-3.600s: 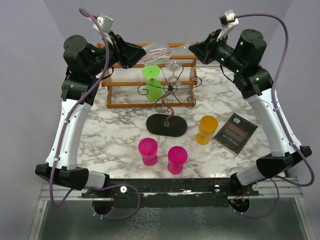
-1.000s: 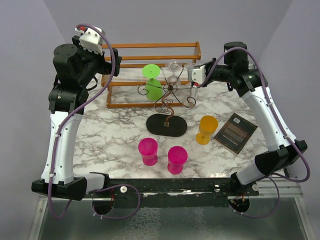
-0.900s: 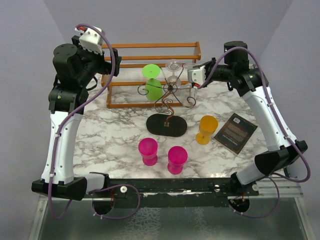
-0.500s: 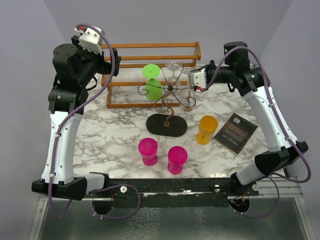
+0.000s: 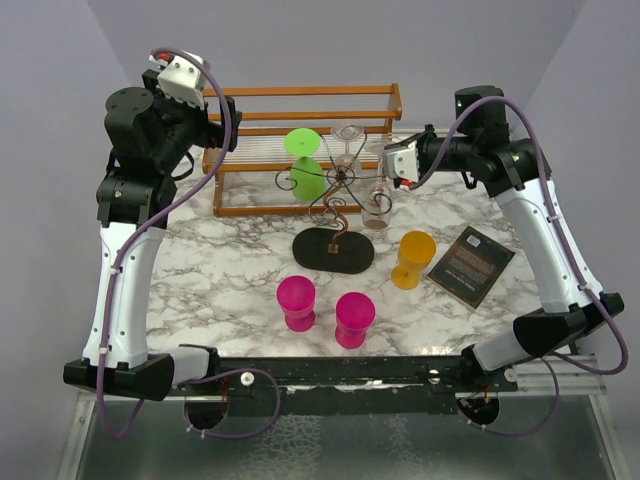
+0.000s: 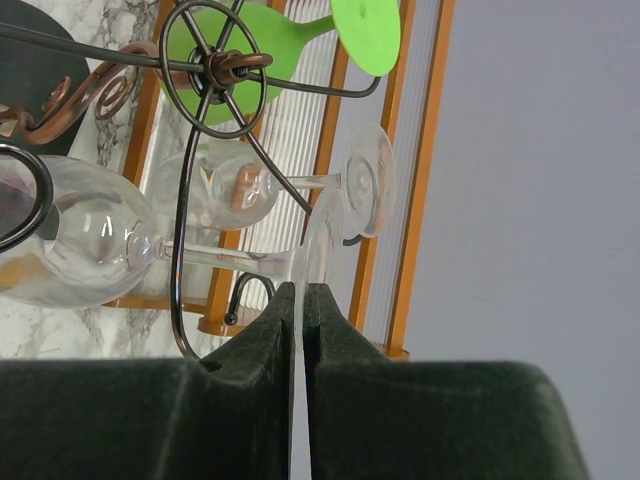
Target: Place the wine glass upside down on the wine glass rack
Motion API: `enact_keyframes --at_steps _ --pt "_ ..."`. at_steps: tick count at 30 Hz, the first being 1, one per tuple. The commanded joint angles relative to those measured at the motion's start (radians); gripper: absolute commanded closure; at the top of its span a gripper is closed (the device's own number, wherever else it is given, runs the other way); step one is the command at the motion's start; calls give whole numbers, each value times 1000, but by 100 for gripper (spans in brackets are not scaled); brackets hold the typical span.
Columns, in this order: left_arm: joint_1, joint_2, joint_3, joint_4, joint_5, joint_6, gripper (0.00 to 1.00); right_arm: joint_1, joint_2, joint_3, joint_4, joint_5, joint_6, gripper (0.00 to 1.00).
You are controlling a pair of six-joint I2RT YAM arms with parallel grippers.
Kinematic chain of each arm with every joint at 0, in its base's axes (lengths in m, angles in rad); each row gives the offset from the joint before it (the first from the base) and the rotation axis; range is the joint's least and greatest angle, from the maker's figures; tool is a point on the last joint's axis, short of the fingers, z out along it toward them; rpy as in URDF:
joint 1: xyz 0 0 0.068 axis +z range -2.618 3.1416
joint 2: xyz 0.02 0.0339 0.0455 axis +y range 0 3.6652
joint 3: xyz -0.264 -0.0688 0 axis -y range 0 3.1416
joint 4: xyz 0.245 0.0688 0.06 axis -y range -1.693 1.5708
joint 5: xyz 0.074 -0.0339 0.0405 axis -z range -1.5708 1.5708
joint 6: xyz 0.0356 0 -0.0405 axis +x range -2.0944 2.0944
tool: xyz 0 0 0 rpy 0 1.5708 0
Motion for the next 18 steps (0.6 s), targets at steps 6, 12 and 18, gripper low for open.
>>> enact_keyframes --at_steps 6,12,18 --pt "7 -19 -5 34 -9 13 1 8 -76 2 -1 21 23 96" --pt "7 -20 -3 33 -1 13 1 7 -98 -27 36 119 64 96" --pt "7 -22 -5 34 0 14 1 6 -109 -49 54 173 82 96"
